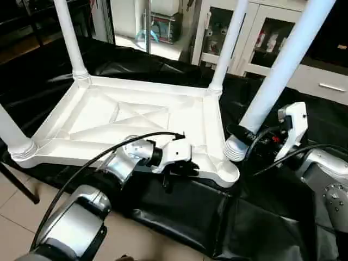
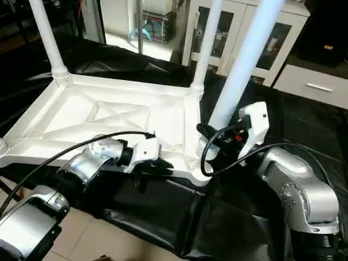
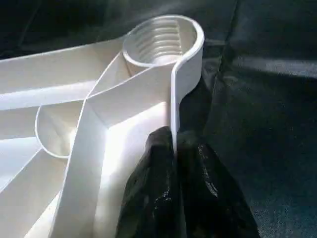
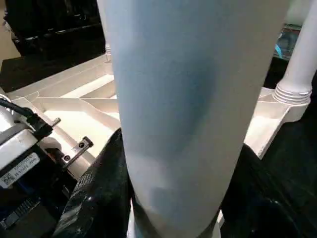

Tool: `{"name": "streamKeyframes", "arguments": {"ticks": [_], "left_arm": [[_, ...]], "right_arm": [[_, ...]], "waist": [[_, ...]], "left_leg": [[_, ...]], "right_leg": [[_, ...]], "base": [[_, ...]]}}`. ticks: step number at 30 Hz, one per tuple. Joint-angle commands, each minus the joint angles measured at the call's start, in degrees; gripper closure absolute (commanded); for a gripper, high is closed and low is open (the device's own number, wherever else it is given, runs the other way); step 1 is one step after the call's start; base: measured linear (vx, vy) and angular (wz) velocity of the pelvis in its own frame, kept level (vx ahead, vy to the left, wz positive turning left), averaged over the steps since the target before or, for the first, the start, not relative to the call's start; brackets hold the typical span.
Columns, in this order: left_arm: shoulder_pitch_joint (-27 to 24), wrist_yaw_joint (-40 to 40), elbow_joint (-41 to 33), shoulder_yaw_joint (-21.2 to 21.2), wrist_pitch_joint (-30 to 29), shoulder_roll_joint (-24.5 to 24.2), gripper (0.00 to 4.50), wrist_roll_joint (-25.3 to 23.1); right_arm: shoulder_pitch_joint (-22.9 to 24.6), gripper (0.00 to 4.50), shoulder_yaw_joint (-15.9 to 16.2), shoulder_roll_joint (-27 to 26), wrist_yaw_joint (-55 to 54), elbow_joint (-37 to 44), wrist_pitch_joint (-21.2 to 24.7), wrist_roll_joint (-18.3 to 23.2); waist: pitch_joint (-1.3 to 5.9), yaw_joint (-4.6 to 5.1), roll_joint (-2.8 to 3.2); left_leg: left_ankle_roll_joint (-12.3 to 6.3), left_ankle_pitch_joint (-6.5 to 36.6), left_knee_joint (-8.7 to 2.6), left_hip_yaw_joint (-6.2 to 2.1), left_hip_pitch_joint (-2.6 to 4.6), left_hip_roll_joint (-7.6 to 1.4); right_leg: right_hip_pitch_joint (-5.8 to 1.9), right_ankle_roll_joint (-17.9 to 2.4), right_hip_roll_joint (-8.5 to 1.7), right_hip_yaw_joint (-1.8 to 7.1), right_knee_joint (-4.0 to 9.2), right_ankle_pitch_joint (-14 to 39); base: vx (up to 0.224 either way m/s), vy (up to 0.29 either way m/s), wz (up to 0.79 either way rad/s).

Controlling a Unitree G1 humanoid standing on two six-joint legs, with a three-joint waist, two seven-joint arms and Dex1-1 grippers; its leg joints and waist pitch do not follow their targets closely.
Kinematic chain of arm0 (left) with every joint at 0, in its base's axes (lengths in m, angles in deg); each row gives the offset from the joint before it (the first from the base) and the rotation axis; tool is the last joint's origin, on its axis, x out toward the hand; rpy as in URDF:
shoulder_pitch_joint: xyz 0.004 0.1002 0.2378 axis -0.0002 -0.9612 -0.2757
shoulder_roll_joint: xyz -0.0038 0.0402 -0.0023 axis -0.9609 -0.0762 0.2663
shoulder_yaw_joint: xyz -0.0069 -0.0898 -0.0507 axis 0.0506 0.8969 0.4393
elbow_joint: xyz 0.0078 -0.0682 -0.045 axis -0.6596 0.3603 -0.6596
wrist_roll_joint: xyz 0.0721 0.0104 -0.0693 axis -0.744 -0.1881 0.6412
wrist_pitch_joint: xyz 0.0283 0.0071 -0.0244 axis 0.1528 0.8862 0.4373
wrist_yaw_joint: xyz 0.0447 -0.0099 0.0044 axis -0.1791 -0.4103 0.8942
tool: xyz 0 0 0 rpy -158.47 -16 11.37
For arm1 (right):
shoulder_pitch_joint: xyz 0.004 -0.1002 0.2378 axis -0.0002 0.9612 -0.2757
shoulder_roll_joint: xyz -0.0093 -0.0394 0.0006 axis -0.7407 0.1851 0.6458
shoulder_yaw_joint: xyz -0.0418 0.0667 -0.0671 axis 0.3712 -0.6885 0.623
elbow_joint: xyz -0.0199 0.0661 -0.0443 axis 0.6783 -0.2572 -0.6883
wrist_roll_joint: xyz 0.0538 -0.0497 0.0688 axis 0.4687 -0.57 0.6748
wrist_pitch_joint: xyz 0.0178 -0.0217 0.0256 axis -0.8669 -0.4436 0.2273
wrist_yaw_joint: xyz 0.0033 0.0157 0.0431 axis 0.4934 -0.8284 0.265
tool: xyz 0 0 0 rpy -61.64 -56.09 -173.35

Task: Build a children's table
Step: Insert table leg to table base

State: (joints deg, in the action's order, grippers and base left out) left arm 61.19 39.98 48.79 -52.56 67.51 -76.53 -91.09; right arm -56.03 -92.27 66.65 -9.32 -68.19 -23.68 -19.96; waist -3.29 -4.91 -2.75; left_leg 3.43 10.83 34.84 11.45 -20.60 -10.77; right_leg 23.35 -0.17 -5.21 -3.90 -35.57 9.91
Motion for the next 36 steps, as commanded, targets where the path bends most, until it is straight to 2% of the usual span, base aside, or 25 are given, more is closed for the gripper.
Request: {"name": "streamKeyframes", "arguments": {"ticks": [1, 2, 4, 5, 7, 11, 19, 21, 25, 26, 27, 28, 29, 30, 32, 34, 36], "left_arm": [[-1.01, 0.20, 2.65, -2.16, -0.64, -0.28, 4.22, -3.11], [-1.05, -0.28, 2.90, -2.29, -0.46, -0.07, 4.29, -3.58], [-1.06, -0.61, 3.10, -2.31, -0.33, 0.11, 4.29, -3.92], [-1.00, -0.07, 3.23, -1.70, -1.39, 0.50, 4.06, -3.26], [-0.46, -0.55, 3.39, -0.91, -1.84, 0.92, 3.84, -2.93], [0.02, 0.19, 3.95, -1.18, -1.42, 0.83, 3.84, -3.48], [-0.24, 2.35, 4.37, -1.41, -2.13, 0.97, 3.84, -4.20], [-0.22, 1.99, 4.89, -1.44, -1.93, 1.08, 4.21, -4.65], [-0.08, 1.68, 5.80, -1.60, -1.43, 1.09, 4.38, -5.47], [0.02, 1.84, 5.94, -1.36, -1.55, 1.08, 4.46, -5.42], [0.09, 2.03, 5.99, -1.16, -1.70, 1.04, 4.46, -5.29], [0.12, 2.26, 5.99, -0.98, -1.81, 0.99, 4.50, -5.12], [0.15, 2.19, 6.01, -0.77, -1.92, 0.95, 4.50, -4.99], [0.10, 1.96, 5.94, -0.52, -2.00, 0.88, 4.50, -4.83], [0.00, 1.46, 5.77, -0.08, -1.91, 0.86, 4.50, -4.60], [-0.18, 1.36, 5.55, 0.27, -1.96, 0.86, 4.50, -4.33], [-0.71, 1.54, 4.92, 0.51, -2.08, 0.64, 4.50, -4.11]], "right_arm": [[-0.78, 2.62, 0.38, 0.94, -0.05, 1.90, 0.51, 0.53], [-0.58, 2.62, 0.34, 1.05, -0.06, 2.10, 0.51, 0.58], [-0.45, 2.62, 0.28, 1.11, -0.03, 2.24, 0.53, 0.59], [-0.44, 2.62, 0.16, 1.05, -0.18, 2.36, 0.60, 0.57], [-0.54, 2.62, 0.00, 0.91, -0.34, 2.48, 0.79, 0.60], [-0.67, 2.62, 0.16, 0.71, -0.46, 2.56, 0.87, 0.57], [-0.56, 2.62, 0.22, 0.66, -0.77, 3.26, 1.26, 1.01], [-0.29, 2.62, 0.27, 0.73, -0.66, 3.59, 1.59, 1.20], [0.37, 2.62, 0.46, 1.20, -0.60, 3.92, 1.85, 0.99], [0.20, 2.62, 0.35, 1.26, -0.73, 3.79, 1.77, 1.03], [0.05, 2.62, 0.31, 1.32, -0.75, 3.71, 1.83, 1.10], [-0.03, 2.62, 0.38, 1.46, -0.66, 3.67, 1.91, 1.13], [-0.11, 2.62, 0.59, 1.75, -0.39, 3.59, 2.08, 1.17], [0.08, 2.62, 1.03, 2.47, 0.30, 3.61, 2.98, 1.41], [1.00, 2.62, 2.27, 4.13, 1.77, 3.85, 4.86, 1.47], [1.99, 2.62, 3.36, 5.04, 2.53, 4.01, 5.31, 0.80], [3.18, 2.62, 3.83, 4.19, 1.81, 3.73, 5.15, 0.16]], "waist": [[3.46, 0.10, -0.24], [3.48, 0.12, 0.07], [3.46, 0.17, -0.03], [3.50, 0.10, 0.26], [3.63, 0.13, 0.15], [3.71, 0.05, 0.32], [3.59, 0.26, 0.52], [3.63, 0.22, 0.56], [3.64, 0.20, 0.61], [3.64, 0.21, 0.53], [3.61, 0.29, 0.17], [3.56, 0.23, 0.33], [3.54, 0.32, 0.03], [3.53, 0.27, 0.18], [3.43, 0.31, -0.37], [3.36, 0.17, -0.14], [3.20, 0.22, -0.57]], "left_leg": [[0.59, 16.51, -4.68, -1.58, 0.71, -2.46], [0.74, 17.09, -4.73, -1.65, 0.93, -2.46], [0.74, 17.54, -4.94, -1.71, 1.15, -2.54], [0.81, 17.45, -5.02, -1.78, 1.25, -2.61], [0.80, 17.10, -5.02, -1.73, 1.18, -2.62], [0.46, 16.49, -5.03, -1.63, 1.11, -2.59], [0.58, 18.12, -5.14, -1.74, 1.23, -2.53], [0.48, 17.98, -5.14, -1.73, 1.24, -2.54], [0.30, 17.78, -5.21, -1.73, 1.16, -2.52], [0.31, 17.85, -5.20, -1.73, 1.16, -2.52], [0.22, 17.78, -5.18, -1.68, 1.10, -2.51], [0.19, 17.97, -5.19, -1.70, 1.17, -2.50], [0.09, 18.04, -5.22, -1.74, 1.12, -2.55], [0.09, 18.01, -5.22, -1.78, 1.18, -2.56], [-0.41, 17.70, -5.17, -1.74, 1.07, -2.55], [-0.60, 17.64, -5.15, -1.75, 1.10, -2.58], [-0.62, 18.06, -5.24, -1.84, 0.93, -2.50]], "right_leg": [[-2.36, -7.47, -3.85, 2.71, 5.93, 22.74], [-2.33, -7.10, -3.90, 2.68, 6.14, 24.00], [-2.41, -6.76, -3.87, 2.56, 6.41, 24.94], [-2.39, -6.94, -3.93, 2.60, 6.36, 24.45], [-2.48, -7.60, -3.87, 2.61, 6.23, 22.73], [-2.57, -8.64, -3.83, 2.69, 5.97, 20.10], [-2.42, -7.55, -3.86, 2.59, 6.50, 24.00], [-2.39, -7.50, -3.84, 2.61, 6.50, 23.79], [-2.42, -7.22, -3.86, 2.64, 6.56, 23.91], [-2.38, -7.16, -3.91, 2.64, 6.58, 24.40], [-2.35, -7.01, -3.88, 2.63, 6.65, 24.75], [-2.25, -6.82, -3.91, 2.61, 6.72, 25.61], [-2.26, -6.51, -3.91, 2.57, 6.78, 26.38], [-2.23, -6.45, -3.96, 2.56, 6.76, 26.64], [-2.20, -5.81, -3.99, 2.58, 6.90, 27.91], [-2.13, -5.40, -4.06, 2.63, 7.08, 28.77], [-1.95, -4.28, -4.17, 2.49, 7.41, 31.09]], "base": [[0.000, 0.000, 0.00], [0.000, 0.000, 0.00], [0.000, 0.000, 0.00], [0.000, 0.000, 0.00], [0.000, 0.000, 0.00], [0.000, 0.000, 0.00], [0.000, 0.000, 0.00], [0.000, 0.000, 0.00], [0.000, 0.000, 0.00], [0.000, 0.000, 0.00], [0.000, 0.000, 0.00], [0.000, 0.000, 0.00], [0.000, 0.000, 0.00], [0.000, 0.000, 0.00], [0.000, 0.000, 0.00], [0.000, 0.000, 0.00], [0.000, 0.000, 0.00]]}}
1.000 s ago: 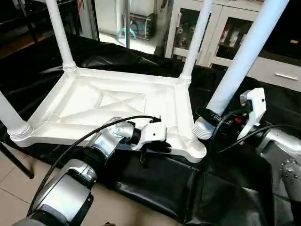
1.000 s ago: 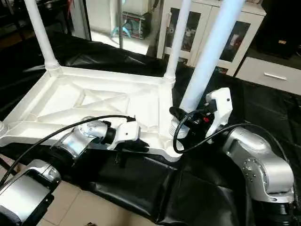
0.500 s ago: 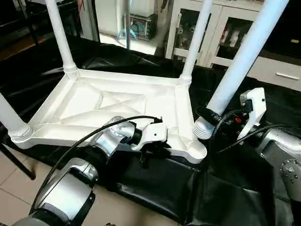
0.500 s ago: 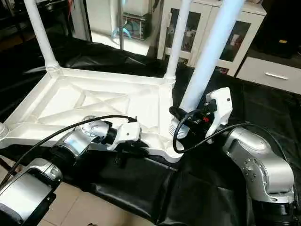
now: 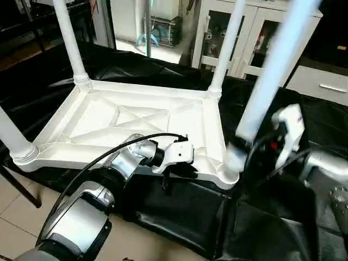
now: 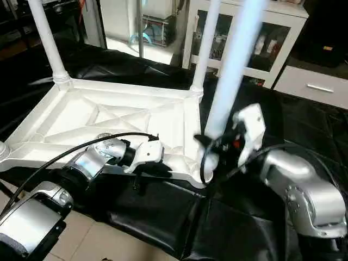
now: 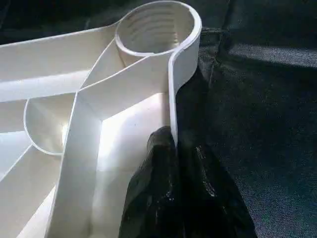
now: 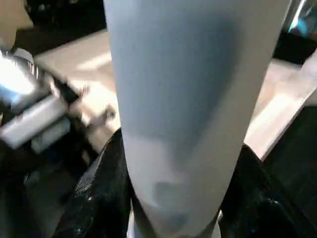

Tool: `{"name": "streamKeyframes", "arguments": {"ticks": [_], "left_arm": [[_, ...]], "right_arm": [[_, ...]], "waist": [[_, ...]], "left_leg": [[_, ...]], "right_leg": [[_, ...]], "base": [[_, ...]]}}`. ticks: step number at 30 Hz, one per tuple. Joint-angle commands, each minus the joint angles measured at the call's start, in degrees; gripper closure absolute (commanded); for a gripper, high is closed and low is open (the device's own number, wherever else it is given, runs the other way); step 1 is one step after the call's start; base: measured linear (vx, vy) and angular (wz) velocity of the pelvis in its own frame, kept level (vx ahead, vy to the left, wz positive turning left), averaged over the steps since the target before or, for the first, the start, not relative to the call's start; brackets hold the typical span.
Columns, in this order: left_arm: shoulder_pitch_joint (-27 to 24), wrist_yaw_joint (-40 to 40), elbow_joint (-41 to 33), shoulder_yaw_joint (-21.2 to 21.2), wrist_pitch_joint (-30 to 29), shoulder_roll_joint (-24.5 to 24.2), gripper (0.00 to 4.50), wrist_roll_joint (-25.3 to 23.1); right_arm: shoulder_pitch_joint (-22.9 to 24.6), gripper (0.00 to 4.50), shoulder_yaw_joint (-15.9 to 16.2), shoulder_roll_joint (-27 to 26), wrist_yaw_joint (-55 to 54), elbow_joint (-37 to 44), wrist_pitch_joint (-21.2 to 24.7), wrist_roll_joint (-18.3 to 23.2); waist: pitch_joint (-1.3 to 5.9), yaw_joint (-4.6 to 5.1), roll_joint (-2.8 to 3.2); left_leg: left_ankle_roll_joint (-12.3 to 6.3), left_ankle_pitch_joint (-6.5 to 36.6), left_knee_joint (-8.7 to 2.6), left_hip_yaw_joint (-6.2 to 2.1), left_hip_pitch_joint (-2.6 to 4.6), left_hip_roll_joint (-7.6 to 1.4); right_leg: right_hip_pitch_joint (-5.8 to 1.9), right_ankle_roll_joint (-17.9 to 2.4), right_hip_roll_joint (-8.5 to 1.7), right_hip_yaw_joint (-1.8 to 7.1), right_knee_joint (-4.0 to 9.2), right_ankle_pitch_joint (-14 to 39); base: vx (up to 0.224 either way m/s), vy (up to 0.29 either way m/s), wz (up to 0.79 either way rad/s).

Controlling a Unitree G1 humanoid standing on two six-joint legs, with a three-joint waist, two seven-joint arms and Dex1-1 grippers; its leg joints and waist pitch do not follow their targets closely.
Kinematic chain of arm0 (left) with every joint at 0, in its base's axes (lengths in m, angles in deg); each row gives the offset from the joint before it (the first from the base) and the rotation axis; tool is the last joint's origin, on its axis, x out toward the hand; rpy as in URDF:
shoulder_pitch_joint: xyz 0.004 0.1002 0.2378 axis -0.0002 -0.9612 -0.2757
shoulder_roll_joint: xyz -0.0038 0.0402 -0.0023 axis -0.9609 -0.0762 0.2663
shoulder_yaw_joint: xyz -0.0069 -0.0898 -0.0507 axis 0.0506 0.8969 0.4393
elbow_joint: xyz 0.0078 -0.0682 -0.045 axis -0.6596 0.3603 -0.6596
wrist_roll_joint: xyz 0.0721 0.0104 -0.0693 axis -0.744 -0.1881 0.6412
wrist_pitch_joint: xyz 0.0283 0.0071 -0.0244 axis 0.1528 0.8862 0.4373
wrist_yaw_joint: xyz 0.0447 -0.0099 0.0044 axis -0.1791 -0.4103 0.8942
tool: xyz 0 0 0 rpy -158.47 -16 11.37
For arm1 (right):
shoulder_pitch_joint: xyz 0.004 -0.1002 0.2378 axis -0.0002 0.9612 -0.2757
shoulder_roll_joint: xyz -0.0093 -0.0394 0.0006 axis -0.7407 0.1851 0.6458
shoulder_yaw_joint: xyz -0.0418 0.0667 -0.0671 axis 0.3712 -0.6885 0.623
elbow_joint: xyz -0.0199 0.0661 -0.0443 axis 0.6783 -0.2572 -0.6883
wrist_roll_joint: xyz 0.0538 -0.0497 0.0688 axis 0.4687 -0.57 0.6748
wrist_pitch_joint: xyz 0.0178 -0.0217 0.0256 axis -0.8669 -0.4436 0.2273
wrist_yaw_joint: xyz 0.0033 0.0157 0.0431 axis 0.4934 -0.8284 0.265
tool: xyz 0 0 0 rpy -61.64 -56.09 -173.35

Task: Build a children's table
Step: Insert table leg to table base

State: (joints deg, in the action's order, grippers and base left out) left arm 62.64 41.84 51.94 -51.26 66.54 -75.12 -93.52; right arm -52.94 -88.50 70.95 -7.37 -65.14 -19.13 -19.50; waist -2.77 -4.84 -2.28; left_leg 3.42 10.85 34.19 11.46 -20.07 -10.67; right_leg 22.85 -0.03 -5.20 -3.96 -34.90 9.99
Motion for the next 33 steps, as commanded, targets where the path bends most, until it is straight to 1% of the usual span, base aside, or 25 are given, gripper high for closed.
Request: {"name": "streamKeyframes", "arguments": {"ticks": [1, 2, 4, 5, 6, 7, 9, 10, 11, 12, 13, 15, 17, 20, 21, 22, 23, 24, 25, 28, 29, 30, 31, 32, 33], "left_arm": [[-2.50, -0.20, 1.42, -0.71, -1.29, -0.90, 4.50, -1.61], [-2.51, -0.20, 1.40, -0.70, -1.30, -0.90, 4.50, -1.61], [-3.58, 0.27, -0.12, -0.46, -1.76, -1.06, 4.50, -1.29], [-3.62, 0.29, -0.18, -0.45, -1.78, -1.06, 4.50, -1.27], [-4.05, 0.27, -1.09, -0.51, -1.50, -1.22, 4.50, -1.33], [-4.05, 0.27, -1.09, -0.51, -1.50, -1.22, 4.50, -1.33], [-4.18, 0.35, -1.54, -0.51, -1.45, -1.27, 4.50, -1.33], [-4.23, 0.39, -1.79, -0.47, -1.37, -1.29, 4.50, -1.30], [-4.33, 0.48, -2.13, -0.42, -1.35, -1.31, 4.50, -1.30], [-4.36, 0.53, -2.36, -0.47, -1.20, -1.35, 4.50, -1.40], [-4.40, 0.59, -2.52, -0.52, -1.13, -1.38, 4.50, -1.46], [-4.51, 0.82, -2.96, -0.65, -1.25, -1.46, 4.50, -1.59], [-4.57, 1.08, -3.42, -0.71, -1.47, -1.51, 4.50, -1.62], [-4.66, 1.34, -4.15, -0.73, -1.80, -1.63, 4.50, -1.79], [-4.63, 1.38, -4.41, -0.72, -1.92, -1.63, 4.50, -1.85], [-4.51, 1.38, -4.55, -0.69, -2.02, -1.65, 4.50, -1.89], [-4.51, 1.38, -4.55, -0.69, -2.02, -1.65, 4.50, -1.89], [-4.41, 1.24, -4.90, -0.59, -2.16, -1.75, 4.50, -1.97], [-4.44, 1.25, -5.06, -0.54, -2.26, -1.79, 4.50, -1.96], [-4.55, 1.28, -5.34, -0.51, -2.41, -1.90, 4.50, -2.01], [-4.67, 1.31, -5.54, -0.52, -2.51, -2.00, 4.50, -2.05], [-4.73, 1.32, -5.63, -0.50, -2.52, -2.09, 4.50, -2.08], [-4.93, 1.33, -5.86, -0.47, -2.55, -2.19, 4.50, -2.13], [-4.93, 1.33, -5.86, -0.47, -2.55, -2.19, 4.50, -2.13], [-4.93, 1.33, -5.86, -0.47, -2.55, -2.19, 4.50, -2.13]], "right_arm": [[0.46, 2.62, 0.16, -0.85, -0.76, 0.39, 0.05, -0.69], [0.48, 2.62, 0.16, -0.88, -0.78, 0.38, 0.02, -0.71], [0.73, 2.62, 0.35, -2.85, -2.68, -1.01, -1.55, -1.70], [0.74, 2.62, 0.36, -2.90, -2.73, -1.05, -1.60, -1.72], [0.25, 2.62, 0.03, -4.16, -3.88, -1.26, -1.79, -1.42], [0.25, 2.62, 0.03, -4.16, -3.88, -1.26, -1.79, -1.42], [-0.21, 2.62, -0.08, -4.50, -4.08, -1.36, -1.91, -1.19], [-0.55, 2.62, 0.02, -4.58, -4.10, -1.50, -1.94, -1.14], [-0.84, 2.62, 0.21, -4.53, -3.99, -1.63, -2.00, -1.13], [-1.03, 2.62, 0.57, -4.33, -3.81, -1.77, -1.89, -1.28], [-1.06, 2.62, 0.89, -4.11, -3.64, -1.81, -1.84, -1.48], [-0.89, 2.62, 1.30, -3.81, -3.22, -1.82, -1.17, -1.76], [-0.73, 2.62, 1.76, -3.53, -2.74, -1.89, -0.73, -2.03], [-0.61, 2.62, 2.36, -3.32, -2.39, -2.23, -0.61, -2.45], [-0.56, 2.62, 2.67, -3.14, -2.16, -2.37, -0.29, -2.48], [-0.50, 2.62, 3.21, -2.66, -1.79, -2.47, -0.07, -2.76], [-0.50, 2.62, 3.21, -2.66, -1.79, -2.47, -0.07, -2.76], [-0.59, 2.62, 3.74, -2.06, -1.42, -2.93, 0.33, -2.97], [-0.67, 2.62, 3.86, -1.90, -1.36, -3.17, 0.21, -3.16], [-0.85, 2.62, 4.03, -1.71, -1.32, -3.58, -0.03, -3.62], [-1.09, 2.62, 4.06, -1.71, -1.35, -4.13, -0.34, -3.96], [-1.32, 2.62, 4.08, -1.82, -1.41, -4.52, -0.47, -4.12], [-1.62, 2.62, 4.25, -2.10, -1.55, -5.30, -0.92, -4.50], [-1.62, 2.62, 4.25, -2.10, -1.55, -5.30, -0.92, -4.50], [-1.62, 2.62, 4.25, -2.10, -1.55, -5.30, -0.92, -4.50]], "waist": [[2.72, 0.18, -1.02], [2.52, 0.32, -0.95], [2.27, 0.69, -1.14], [2.33, 0.76, -1.08], [2.20, 0.92, -1.04], [2.19, 1.13, -1.07], [2.17, 1.47, -1.14], [2.22, 1.51, -1.12], [2.19, 1.54, -0.89], [2.23, 1.61, -0.95], [2.29, 1.57, -0.94], [2.13, 1.53, -0.85], [2.15, 1.57, -1.06], [2.10, 1.56, -1.08], [2.11, 1.56, -1.19], [2.17, 1.50, -1.51], [2.09, 1.42, -1.30], [2.15, 1.47, -1.45], [2.14, 1.43, -1.37], [2.09, 1.51, -1.49], [2.07, 1.53, -1.44], [2.25, 1.56, -1.61], [2.28, 1.54, -1.68], [2.20, 1.63, -1.54], [2.24, 1.58, -1.54]], "left_leg": [[-0.58, 18.06, -4.61, -1.94, 0.32, -2.59], [-0.53, 18.62, -4.71, -2.00, 0.30, -2.59], [-0.23, 19.93, -4.76, -2.14, 0.39, -2.53], [-0.09, 20.20, -4.76, -2.20, 0.40, -2.55], [0.02, 20.63, -4.81, -2.27, 0.46, -2.54], [0.02, 20.84, -4.83, -2.26, 0.44, -2.47], [-0.22, 20.65, -4.96, -2.29, 0.37, -2.52], [-0.47, 19.81, -5.08, -2.26, 0.34, -2.56], [-0.53, 19.38, -5.19, -2.28, 0.29, -2.61], [-0.67, 18.78, -5.31, -2.20, 0.25, -2.72], [-0.74, 18.43, -5.31, -2.14, 0.27, -2.72], [-0.74, 18.79, -5.36, -1.97, 0.50, -2.84], [-0.86, 18.56, -5.34, -1.94, 0.28, -2.79], [-1.04, 18.17, -5.34, -1.94, 0.24, -2.81], [-1.06, 18.25, -5.32, -1.90, 0.30, -2.81], [-1.15, 17.97, -5.26, -1.85, 0.33, -2.80], [-1.26, 17.72, -5.30, -1.91, 0.32, -2.80], [-1.33, 17.33, -5.33, -1.97, 0.17, -2.84], [-1.31, 17.28, -5.35, -1.97, 0.20, -2.86], [-1.19, 17.69, -5.36, -1.97, 0.24, -2.83], [-1.13, 17.80, -5.37, -2.00, 0.23, -2.83], [-1.05, 17.88, -5.34, -2.05, 0.18, -2.83], [-0.99, 17.78, -5.35, -2.08, 0.20, -2.87], [-0.88, 17.76, -5.40, -2.10, 0.08, -2.85], [-0.79, 17.96, -5.35, -2.05, 0.21, -2.84]], "right_leg": [[-1.52, -4.22, -4.18, 2.51, 6.68, 31.40], [-1.29, -3.79, -4.20, 2.48, 6.87, 32.50], [-0.93, -3.02, -4.23, 2.34, 7.19, 35.22], [-0.99, -2.85, -4.29, 2.31, 7.19, 35.73], [-0.82, -2.57, -4.29, 2.31, 7.36, 36.38], [-0.78, -2.50, -4.20, 2.27, 7.40, 36.59], [-0.89, -2.50, -4.18, 2.35, 7.41, 35.66], [-1.05, -2.85, -4.22, 2.40, 7.31, 34.40], [-1.08, -3.15, -4.19, 2.46, 7.23, 33.42], [-1.16, -3.74, -4.09, 2.51, 7.11, 31.50], [-1.18, -4.06, -4.07, 2.58, 7.03, 30.49], [-1.00, -5.41, -4.05, 2.78, 6.90, 28.61], [-1.20, -5.75, -4.09, 2.85, 6.80, 28.26], [-1.21, -5.61, -4.21, 2.89, 6.87, 29.01], [-1.15, -5.54, -4.21, 2.89, 6.95, 29.40], [-1.18, -5.34, -4.23, 2.90, 6.97, 29.81], [-1.18, -5.12, -4.28, 2.90, 7.00, 30.40], [-1.31, -4.96, -4.30, 2.86, 6.91, 30.33], [-1.26, -4.90, -4.29, 2.87, 6.95, 30.34], [-1.13, -4.46, -4.29, 2.84, 7.10, 31.32], [-1.10, -4.45, -4.32, 2.84, 7.12, 31.71], [-1.23, -4.26, -4.33, 2.75, 7.14, 32.25], [-1.20, -4.21, -4.39, 2.75, 7.11, 32.29], [-1.16, -4.20, -4.38, 2.75, 7.15, 32.29], [-1.06, -4.10, -4.37, 2.79, 7.21, 32.22]], "base": [[0.000, 0.000, 0.00], [0.000, 0.000, 0.00], [0.000, 0.000, 0.00], [0.000, 0.000, 0.00], [0.000, 0.000, 0.00], [0.000, 0.000, 0.00], [0.000, 0.000, 0.00], [0.000, 0.000, 0.00], [0.000, 0.000, 0.00], [0.000, 0.000, 0.00], [0.000, 0.000, 0.00], [0.000, 0.000, 0.00], [0.000, 0.000, 0.00], [0.000, 0.000, 0.00], [0.000, 0.000, 0.00], [0.000, 0.000, 0.00], [0.000, 0.000, 0.00], [0.000, 0.000, 0.00], [0.000, 0.000, 0.00], [0.000, 0.000, 0.00], [0.000, 0.000, 0.00], [0.000, 0.000, 0.00], [0.000, 0.000, 0.00], [0.000, 0.000, 0.00], [0.000, 0.000, 0.00]]}}
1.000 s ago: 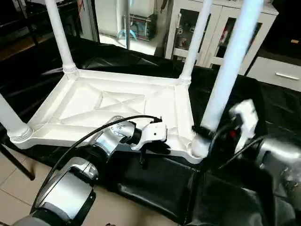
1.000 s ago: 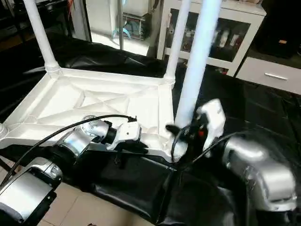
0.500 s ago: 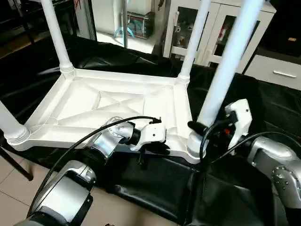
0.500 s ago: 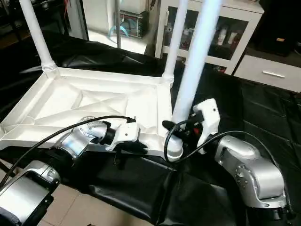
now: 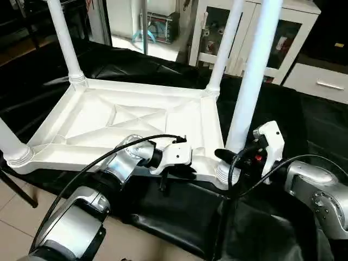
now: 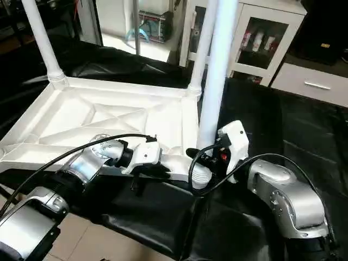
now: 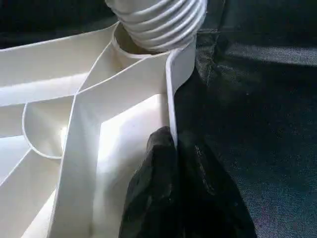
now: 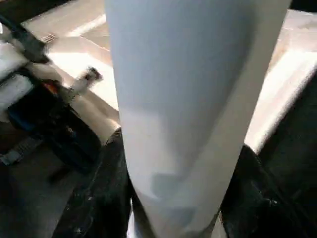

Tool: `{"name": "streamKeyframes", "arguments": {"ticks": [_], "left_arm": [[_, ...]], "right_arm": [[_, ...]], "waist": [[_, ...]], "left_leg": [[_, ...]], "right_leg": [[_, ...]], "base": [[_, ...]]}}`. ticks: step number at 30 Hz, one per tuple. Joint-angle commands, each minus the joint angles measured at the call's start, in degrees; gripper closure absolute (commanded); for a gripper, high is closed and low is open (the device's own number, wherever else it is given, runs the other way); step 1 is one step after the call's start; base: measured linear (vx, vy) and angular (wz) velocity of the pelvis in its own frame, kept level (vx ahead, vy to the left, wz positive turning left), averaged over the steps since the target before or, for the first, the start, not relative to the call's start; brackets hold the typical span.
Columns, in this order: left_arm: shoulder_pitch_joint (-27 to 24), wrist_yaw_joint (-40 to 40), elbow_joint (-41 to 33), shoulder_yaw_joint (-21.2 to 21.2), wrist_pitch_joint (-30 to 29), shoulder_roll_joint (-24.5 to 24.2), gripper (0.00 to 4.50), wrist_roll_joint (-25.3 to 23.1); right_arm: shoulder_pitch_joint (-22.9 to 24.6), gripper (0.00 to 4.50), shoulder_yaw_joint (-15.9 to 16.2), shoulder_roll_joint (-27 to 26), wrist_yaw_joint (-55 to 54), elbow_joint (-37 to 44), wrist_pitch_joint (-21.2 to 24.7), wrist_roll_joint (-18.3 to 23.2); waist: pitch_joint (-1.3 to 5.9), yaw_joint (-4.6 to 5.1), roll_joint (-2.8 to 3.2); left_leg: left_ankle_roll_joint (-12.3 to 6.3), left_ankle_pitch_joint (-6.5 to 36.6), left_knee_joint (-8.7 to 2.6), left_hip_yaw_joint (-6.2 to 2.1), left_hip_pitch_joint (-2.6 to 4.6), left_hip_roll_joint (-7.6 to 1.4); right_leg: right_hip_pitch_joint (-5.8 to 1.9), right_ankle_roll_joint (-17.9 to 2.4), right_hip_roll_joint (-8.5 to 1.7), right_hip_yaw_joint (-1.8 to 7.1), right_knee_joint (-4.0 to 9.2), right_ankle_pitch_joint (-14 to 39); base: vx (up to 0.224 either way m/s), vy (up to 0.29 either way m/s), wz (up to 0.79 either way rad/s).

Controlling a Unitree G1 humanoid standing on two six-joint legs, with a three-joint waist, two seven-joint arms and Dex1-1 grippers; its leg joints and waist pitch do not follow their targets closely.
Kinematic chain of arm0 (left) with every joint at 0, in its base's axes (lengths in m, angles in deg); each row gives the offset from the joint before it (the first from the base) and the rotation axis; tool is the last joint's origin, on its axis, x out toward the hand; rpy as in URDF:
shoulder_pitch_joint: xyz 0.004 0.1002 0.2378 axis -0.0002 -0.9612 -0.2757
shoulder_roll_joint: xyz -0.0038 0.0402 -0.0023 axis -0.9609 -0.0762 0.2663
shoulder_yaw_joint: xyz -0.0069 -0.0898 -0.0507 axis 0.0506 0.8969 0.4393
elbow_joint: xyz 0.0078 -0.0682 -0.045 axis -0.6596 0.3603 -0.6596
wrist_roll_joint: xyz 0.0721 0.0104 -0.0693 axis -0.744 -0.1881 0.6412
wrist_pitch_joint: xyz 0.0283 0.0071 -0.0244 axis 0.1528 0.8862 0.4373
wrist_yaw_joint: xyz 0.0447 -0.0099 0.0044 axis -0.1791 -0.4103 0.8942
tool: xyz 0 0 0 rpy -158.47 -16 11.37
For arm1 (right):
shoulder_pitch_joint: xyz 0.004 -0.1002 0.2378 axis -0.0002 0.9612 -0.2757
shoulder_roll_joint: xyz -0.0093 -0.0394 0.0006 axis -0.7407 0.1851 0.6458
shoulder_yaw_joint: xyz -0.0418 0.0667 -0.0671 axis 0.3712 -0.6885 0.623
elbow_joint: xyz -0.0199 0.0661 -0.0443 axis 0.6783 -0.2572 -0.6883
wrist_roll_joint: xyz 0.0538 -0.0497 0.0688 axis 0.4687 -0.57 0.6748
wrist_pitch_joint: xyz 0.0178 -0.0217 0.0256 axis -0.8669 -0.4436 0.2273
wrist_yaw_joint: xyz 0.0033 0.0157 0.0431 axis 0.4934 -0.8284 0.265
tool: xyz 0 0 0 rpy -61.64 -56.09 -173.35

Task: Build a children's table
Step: Insert table leg to table base

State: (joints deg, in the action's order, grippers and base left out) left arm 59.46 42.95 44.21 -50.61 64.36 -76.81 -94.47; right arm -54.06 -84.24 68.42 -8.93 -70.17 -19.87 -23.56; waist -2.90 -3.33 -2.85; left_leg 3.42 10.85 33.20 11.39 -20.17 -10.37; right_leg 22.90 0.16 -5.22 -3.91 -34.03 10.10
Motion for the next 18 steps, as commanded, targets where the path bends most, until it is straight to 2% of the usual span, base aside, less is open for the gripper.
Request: {"name": "streamKeyframes", "arguments": {"ticks": [1, 2, 3, 10, 11, 18], "left_arm": [[-2.00, 0.23, 1.59, -1.08, -0.40, -0.58, 4.50, -1.18], [-2.13, 0.20, 1.44, -1.05, -0.45, -0.63, 4.50, -1.19], [-2.36, 0.20, 1.11, -0.96, -0.56, -0.71, 4.50, -1.23], [-2.83, 0.25, 0.23, -0.80, -0.93, -0.99, 4.50, -1.10], [-2.99, 0.23, 0.00, -0.77, -1.00, -1.04, 4.50, -1.12], [-3.49, -0.13, -0.90, -0.54, -1.44, -1.08, 4.50, -1.17]], "right_arm": [[-0.77, 2.62, 0.32, -0.04, -0.16, -1.15, -0.77, -0.85], [-0.89, 2.62, 0.54, -0.34, -0.31, -1.61, -1.14, -1.15], [-1.04, 2.62, 1.03, -0.83, -0.56, -2.55, -1.90, -1.78], [-1.99, 2.63, 0.93, -3.15, -1.48, -5.56, -3.44, -1.83], [-2.28, 2.63, 0.83, -3.83, -1.47, -6.28, -3.47, -1.64], [-2.55, 2.64, 0.47, -6.15, -1.37, -9.33, -3.48, -1.19]], "waist": [[2.36, 0.05, -1.01], [2.33, 0.10, -1.38], [2.36, 0.10, -1.15], [2.19, 0.25, -1.25], [1.98, 0.27, -1.14], [1.77, 0.92, -1.22]], "left_leg": [[-0.82, 17.95, -4.39, -1.98, 0.30, -3.14], [-0.89, 17.89, -4.40, -1.97, 0.21, -3.14], [-0.78, 17.99, -4.39, -2.00, 0.26, -3.17], [-0.62, 18.84, -4.56, -2.05, 0.26, -3.17], [-0.50, 19.23, -4.62, -2.07, 0.33, -3.17], [-0.12, 21.54, -4.74, -2.37, 0.40, -3.10]], "right_leg": [[-1.14, -4.28, -4.34, 2.75, 6.34, 31.98], [-1.13, -4.23, -4.32, 2.72, 6.31, 31.99], [-1.04, -4.40, -4.45, 2.73, 6.30, 32.17], [-0.97, -4.47, -4.36, 2.71, 6.30, 32.33], [-0.81, -4.27, -4.38, 2.73, 6.48, 33.00], [-0.62, -3.20, -4.48, 2.58, 7.02, 36.87]], "base": [[0.000, 0.000, 0.00], [0.000, 0.000, 0.00], [0.000, 0.000, 0.00], [0.000, 0.000, 0.00], [0.000, 0.000, 0.00], [0.000, 0.000, 0.00]]}}
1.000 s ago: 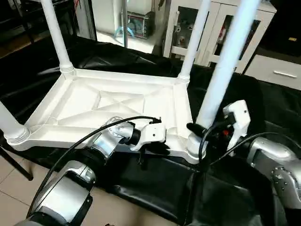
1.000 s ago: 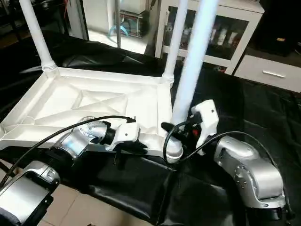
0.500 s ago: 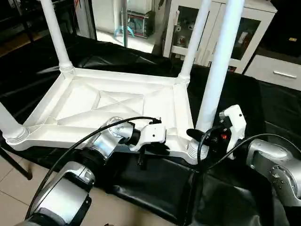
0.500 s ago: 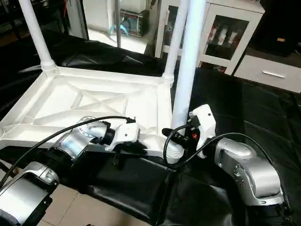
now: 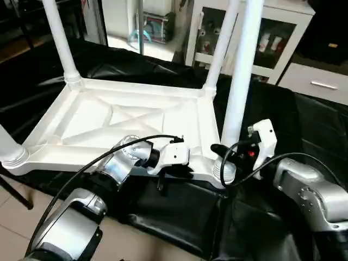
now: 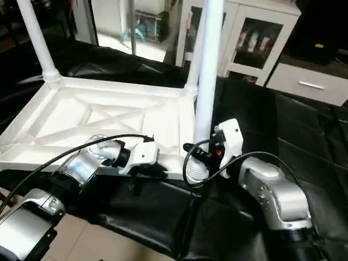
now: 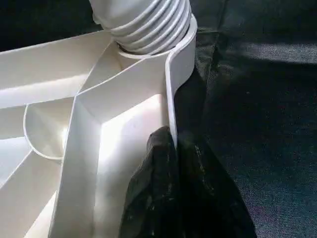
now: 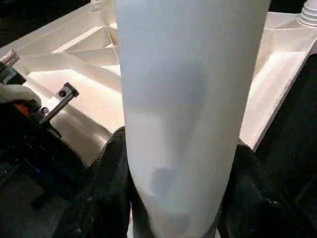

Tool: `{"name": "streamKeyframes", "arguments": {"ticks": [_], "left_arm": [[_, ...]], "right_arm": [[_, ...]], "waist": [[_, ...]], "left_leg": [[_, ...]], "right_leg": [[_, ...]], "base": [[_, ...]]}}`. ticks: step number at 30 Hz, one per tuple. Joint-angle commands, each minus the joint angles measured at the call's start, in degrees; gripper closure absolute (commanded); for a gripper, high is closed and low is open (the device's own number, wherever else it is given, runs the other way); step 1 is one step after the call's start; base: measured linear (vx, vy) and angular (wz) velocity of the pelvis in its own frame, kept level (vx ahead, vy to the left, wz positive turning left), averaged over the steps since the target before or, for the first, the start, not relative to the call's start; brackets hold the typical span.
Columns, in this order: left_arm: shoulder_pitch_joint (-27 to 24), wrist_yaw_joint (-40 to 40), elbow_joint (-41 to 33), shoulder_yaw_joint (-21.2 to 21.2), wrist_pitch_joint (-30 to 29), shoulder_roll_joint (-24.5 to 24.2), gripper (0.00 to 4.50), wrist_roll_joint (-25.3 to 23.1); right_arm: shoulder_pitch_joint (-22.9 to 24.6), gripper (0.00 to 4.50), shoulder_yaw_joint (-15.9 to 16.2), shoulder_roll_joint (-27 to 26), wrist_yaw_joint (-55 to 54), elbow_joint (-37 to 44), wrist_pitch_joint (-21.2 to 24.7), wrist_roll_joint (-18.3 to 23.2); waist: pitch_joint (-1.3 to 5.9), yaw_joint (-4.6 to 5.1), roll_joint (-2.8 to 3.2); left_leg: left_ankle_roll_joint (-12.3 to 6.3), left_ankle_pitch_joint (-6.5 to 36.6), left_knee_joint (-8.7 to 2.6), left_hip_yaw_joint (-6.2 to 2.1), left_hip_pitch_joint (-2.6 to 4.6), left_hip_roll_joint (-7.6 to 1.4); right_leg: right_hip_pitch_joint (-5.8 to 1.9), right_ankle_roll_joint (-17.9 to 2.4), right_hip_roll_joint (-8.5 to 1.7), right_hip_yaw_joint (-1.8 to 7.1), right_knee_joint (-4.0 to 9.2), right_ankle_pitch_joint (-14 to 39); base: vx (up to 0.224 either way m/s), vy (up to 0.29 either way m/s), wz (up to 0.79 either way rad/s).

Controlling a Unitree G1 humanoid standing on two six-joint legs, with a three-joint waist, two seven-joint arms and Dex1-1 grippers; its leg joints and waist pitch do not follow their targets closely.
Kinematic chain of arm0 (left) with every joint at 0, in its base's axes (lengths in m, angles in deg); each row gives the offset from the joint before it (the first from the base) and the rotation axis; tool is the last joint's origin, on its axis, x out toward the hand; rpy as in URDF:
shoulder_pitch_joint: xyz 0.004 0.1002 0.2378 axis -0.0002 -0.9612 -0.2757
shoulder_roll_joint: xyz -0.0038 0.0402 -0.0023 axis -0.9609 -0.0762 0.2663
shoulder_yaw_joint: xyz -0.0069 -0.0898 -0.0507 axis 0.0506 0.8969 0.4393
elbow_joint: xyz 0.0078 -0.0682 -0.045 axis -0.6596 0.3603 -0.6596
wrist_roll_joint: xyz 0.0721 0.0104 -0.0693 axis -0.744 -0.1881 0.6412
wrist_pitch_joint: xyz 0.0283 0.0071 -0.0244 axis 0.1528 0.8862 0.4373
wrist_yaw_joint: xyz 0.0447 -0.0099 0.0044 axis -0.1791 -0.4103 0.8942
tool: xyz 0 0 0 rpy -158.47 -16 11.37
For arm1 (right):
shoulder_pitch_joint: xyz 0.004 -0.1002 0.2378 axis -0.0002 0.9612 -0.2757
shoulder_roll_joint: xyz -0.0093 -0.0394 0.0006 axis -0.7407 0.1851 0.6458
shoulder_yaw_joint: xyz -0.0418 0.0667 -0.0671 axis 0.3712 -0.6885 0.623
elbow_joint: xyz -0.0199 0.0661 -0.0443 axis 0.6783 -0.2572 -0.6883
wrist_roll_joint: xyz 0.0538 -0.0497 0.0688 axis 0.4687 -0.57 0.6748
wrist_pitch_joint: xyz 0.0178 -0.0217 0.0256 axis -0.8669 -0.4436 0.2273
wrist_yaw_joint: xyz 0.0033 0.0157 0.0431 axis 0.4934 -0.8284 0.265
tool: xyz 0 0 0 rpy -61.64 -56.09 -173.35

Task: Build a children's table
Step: Insert table leg to table base

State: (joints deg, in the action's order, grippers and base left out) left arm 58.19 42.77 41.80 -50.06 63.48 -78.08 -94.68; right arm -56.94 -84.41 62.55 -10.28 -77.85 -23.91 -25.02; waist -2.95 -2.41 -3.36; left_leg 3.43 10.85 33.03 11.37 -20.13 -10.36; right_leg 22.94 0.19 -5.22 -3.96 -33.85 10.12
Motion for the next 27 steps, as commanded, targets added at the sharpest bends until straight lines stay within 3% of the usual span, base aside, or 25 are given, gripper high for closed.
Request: {"name": "streamKeyframes", "arguments": {"ticks": [1, 7, 11, 18, 19, 26, 27], "left_arm": [[-2.25, 0.04, 1.36, -1.05, -0.67, 0.21, 4.50, -0.90], [-2.23, -0.30, 1.03, -0.47, -1.36, 0.50, 4.50, -0.49], [-1.75, -0.61, 0.81, 1.60, -3.20, 1.55, 4.50, 1.82], [-0.84, -0.73, 1.06, 2.92, -4.45, 2.18, 4.50, 3.15], [-0.70, -0.79, 1.15, 3.04, -4.63, 2.22, 4.50, 3.13], [-0.07, -1.24, 1.78, 3.82, -5.10, 2.56, 4.50, 2.91], [0.18, -1.60, 2.09, 4.08, -5.13, 2.64, 4.50, 2.97]], "right_arm": [[0.72, 2.64, 1.03, -0.22, 0.30, -1.67, 0.36, 0.09], [2.24, 2.64, 0.46, -0.48, 0.30, -1.55, -0.29, 0.17], [6.53, 2.64, -2.35, -1.37, -0.25, -1.13, -2.57, 0.50], [10.60, 2.64, -5.82, -4.16, -2.01, -1.48, -5.93, 2.07], [11.37, 2.64, -6.63, -5.03, -2.39, -1.83, -6.82, 2.35], [14.23, 2.64, -7.44, -6.95, -2.68, -1.88, -9.95, 2.40], [14.98, 2.64, -7.54, -7.48, -3.00, -1.66, -10.95, 2.38]], "waist": [[1.85, 0.07, -0.72], [1.80, 0.26, -0.71], [1.54, 0.10, -0.59], [1.40, 0.05, -0.49], [1.28, 0.07, -0.31], [0.98, 0.20, -0.14], [0.97, 0.31, 0.10]], "left_leg": [[-0.13, 21.45, -4.62, -2.37, 0.32, -3.14], [-0.42, 21.64, -4.86, -2.33, 0.44, -3.29], [-0.73, 21.53, -5.11, -2.26, 0.47, -3.35], [-1.05, 23.36, -5.21, -2.38, 0.66, -3.21], [-1.04, 23.38, -5.37, -2.54, 0.37, -3.21], [-0.88, 25.82, -5.34, -2.77, 0.76, -3.05], [-0.73, 26.15, -5.49, -2.89, 0.76, -3.10]], "right_leg": [[-0.72, -3.26, -4.44, 2.61, 6.77, 36.53], [-0.70, -4.05, -4.46, 2.69, 6.80, 34.81], [-0.63, -4.45, -4.48, 2.82, 6.94, 33.66], [-0.37, -3.84, -4.55, 2.86, 7.40, 36.11], [-0.55, -3.71, -4.60, 2.83, 7.36, 36.56], [-0.04, -2.06, -4.79, 2.63, 8.33, 42.13], [-0.14, -1.98, -4.75, 2.50, 8.41, 42.00]], "base": [[0.000, 0.000, 0.00], [0.000, 0.000, 0.00], [0.000, 0.000, 0.00], [0.000, 0.000, 0.00], [0.000, 0.000, 0.00], [0.000, 0.000, 0.00], [0.000, 0.000, 0.00]]}}
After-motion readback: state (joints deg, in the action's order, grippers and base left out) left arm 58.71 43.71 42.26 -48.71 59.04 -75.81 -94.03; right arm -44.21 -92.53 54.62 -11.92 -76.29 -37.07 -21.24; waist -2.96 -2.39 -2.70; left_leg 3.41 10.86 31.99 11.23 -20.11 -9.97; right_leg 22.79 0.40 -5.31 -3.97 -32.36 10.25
